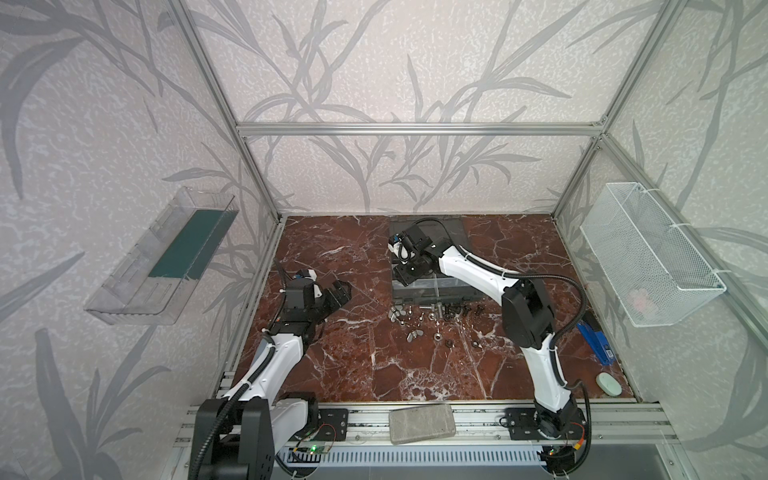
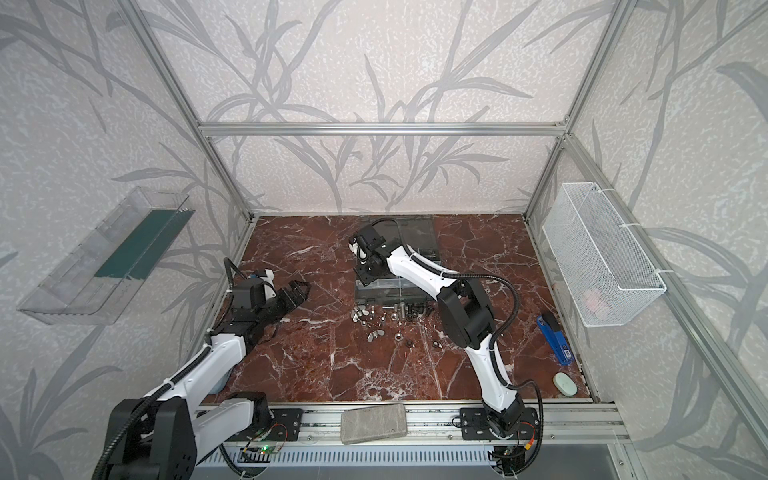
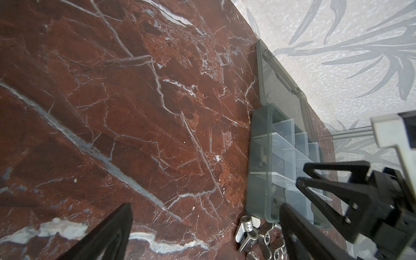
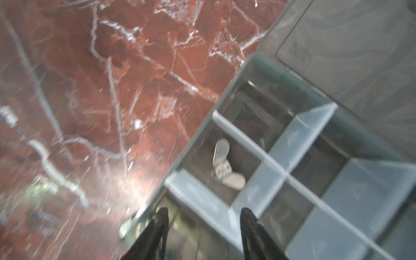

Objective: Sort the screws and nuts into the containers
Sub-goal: 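Return the right gripper to the pile and grasp another wing nut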

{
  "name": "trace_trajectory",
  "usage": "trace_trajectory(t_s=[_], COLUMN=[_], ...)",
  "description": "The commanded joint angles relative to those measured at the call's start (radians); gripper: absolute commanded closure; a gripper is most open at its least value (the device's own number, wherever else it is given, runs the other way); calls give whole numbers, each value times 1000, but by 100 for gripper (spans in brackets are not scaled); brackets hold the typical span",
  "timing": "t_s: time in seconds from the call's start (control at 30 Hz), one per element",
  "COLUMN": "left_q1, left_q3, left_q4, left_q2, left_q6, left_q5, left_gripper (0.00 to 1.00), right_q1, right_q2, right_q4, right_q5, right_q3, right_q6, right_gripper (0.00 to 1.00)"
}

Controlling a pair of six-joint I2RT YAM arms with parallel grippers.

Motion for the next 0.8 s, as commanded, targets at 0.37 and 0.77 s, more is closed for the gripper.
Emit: trace_trajectory(t_s=[0.37, 0.77], left_q1=[-4, -5], left_q3=[39, 30], left_q4=[-3, -18], left_q2=[0, -21], left_q6=[-7, -15], left_q5=[19, 15], left_gripper=[0, 1], right_q1=[18, 157], right_q2=[-584, -580], right_q4=[206, 257], right_q5=[-168, -42], right_q3=[-712, -855], right_q6=[-71, -341], right_gripper=[41, 38])
